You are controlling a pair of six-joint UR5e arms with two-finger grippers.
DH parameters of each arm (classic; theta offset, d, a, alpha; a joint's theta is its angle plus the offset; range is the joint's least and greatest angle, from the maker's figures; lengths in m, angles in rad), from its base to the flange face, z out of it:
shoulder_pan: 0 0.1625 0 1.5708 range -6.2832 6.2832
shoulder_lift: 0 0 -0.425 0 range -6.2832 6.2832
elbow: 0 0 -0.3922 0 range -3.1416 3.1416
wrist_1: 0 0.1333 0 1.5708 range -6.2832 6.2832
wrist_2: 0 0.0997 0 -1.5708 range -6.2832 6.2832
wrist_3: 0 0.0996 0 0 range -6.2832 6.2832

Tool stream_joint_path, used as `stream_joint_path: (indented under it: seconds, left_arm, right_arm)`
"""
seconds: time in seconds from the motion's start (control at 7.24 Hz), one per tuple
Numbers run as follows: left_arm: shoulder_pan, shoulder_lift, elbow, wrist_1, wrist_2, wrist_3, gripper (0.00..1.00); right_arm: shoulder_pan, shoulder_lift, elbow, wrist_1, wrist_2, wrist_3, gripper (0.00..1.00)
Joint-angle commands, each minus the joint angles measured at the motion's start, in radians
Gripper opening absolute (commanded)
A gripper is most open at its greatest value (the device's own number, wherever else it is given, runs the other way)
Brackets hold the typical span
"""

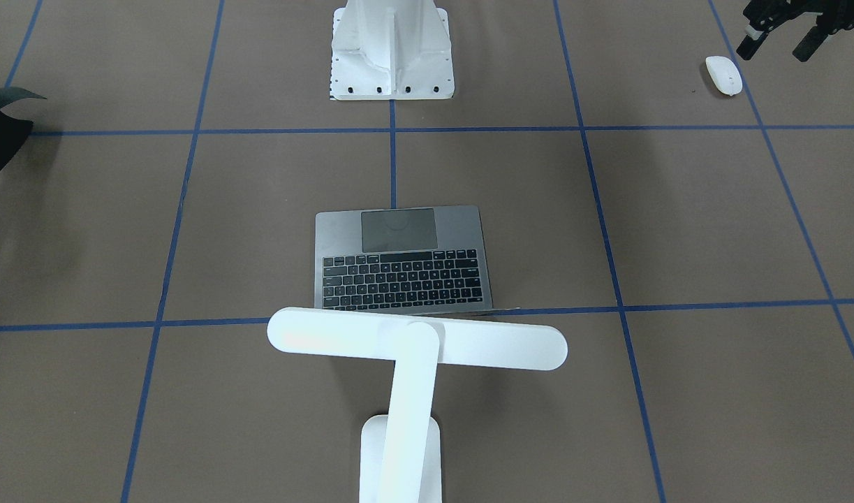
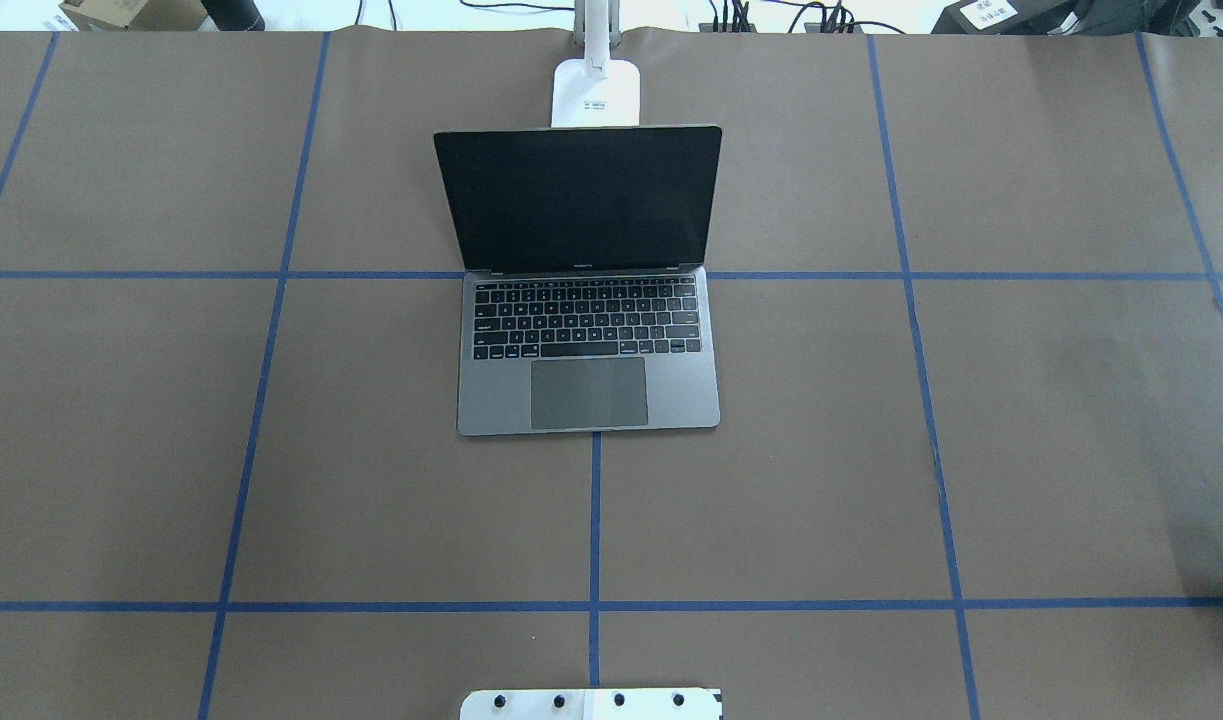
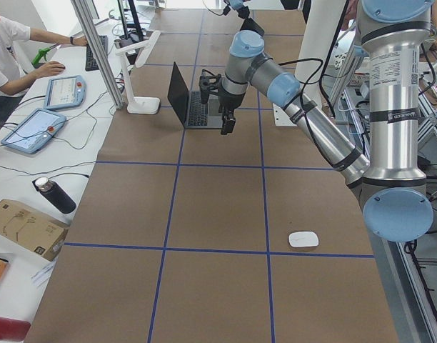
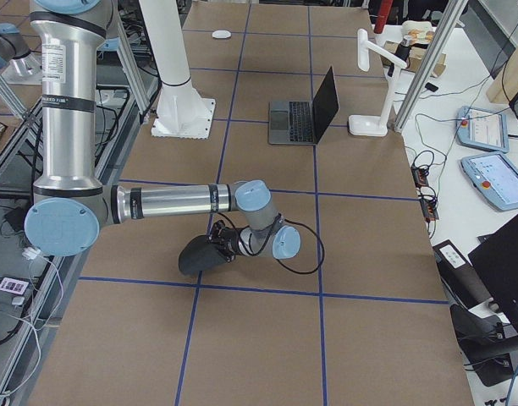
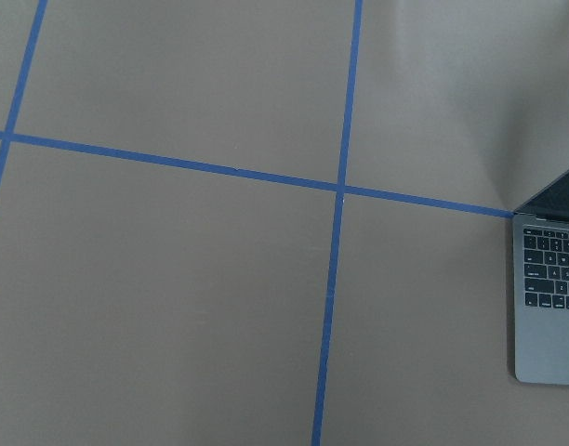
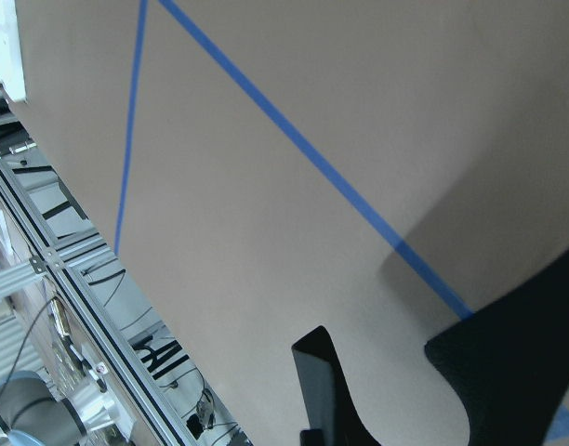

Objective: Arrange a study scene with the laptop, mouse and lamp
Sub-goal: 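Carry the dark gray pad with the right gripper toward the laptop's side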

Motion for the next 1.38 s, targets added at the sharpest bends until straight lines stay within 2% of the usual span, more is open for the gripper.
stream_joint_path:
  seconds: [0.0,0.28,0.55,0.83,1.24]
  left_arm:
    - [0.000,0.017,-0.003,0.000,-0.003,0.000,1.00]
    - [-0.002,0.024,-0.008,-0.002,-0.003,-0.001,1.00]
    - [-0.002,0.036,-0.009,-0.002,-0.003,0.000,1.00]
    - [-0.002,0.039,-0.012,0.000,-0.005,-0.001,1.00]
    - [-0.002,0.045,-0.012,-0.002,-0.005,-0.001,1.00]
  right_arm:
    - [0.018,0.136,-0.006,-0.169,0.029,0.001,0.00]
    - [0.055,0.225,-0.018,-0.287,0.027,0.003,0.00]
    - [0.042,0.334,-0.136,-0.294,0.081,0.017,0.00]
    - [-0.015,0.379,-0.158,-0.286,0.167,0.143,0.00]
    - [-0.138,0.399,-0.161,-0.274,0.317,0.238,0.00]
